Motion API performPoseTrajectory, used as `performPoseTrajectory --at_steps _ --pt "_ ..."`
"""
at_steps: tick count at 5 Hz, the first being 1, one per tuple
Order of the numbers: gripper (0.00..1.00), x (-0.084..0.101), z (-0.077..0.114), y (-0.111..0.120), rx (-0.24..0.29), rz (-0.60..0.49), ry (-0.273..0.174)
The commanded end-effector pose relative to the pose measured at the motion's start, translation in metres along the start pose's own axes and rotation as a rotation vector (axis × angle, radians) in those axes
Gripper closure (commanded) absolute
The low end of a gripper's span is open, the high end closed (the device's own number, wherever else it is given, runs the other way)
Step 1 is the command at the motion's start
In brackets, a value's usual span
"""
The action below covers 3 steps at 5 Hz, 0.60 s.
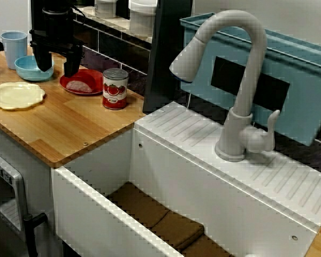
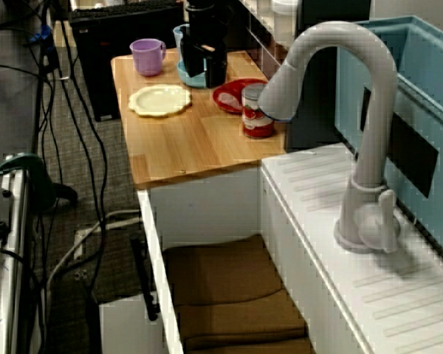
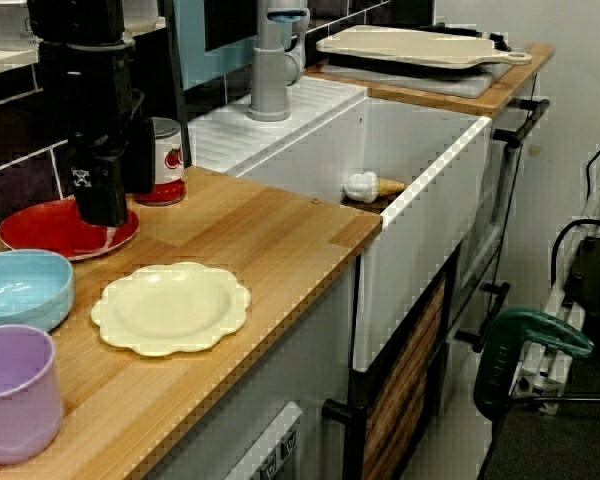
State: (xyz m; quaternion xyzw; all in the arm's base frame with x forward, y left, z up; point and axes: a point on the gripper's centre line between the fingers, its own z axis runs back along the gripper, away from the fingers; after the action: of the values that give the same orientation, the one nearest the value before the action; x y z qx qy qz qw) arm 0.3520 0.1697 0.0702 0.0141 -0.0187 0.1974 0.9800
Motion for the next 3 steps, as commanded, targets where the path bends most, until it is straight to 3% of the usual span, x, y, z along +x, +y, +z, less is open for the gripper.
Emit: performPoseTrajectory --at_steps 1,3 --pt "0.0 0.0005 0.044 -0.001 -0.018 -0.037 -0.093" --pt "0.0 -0.007 0.0468 0.0087 -0.016 -0.19 -0.119"
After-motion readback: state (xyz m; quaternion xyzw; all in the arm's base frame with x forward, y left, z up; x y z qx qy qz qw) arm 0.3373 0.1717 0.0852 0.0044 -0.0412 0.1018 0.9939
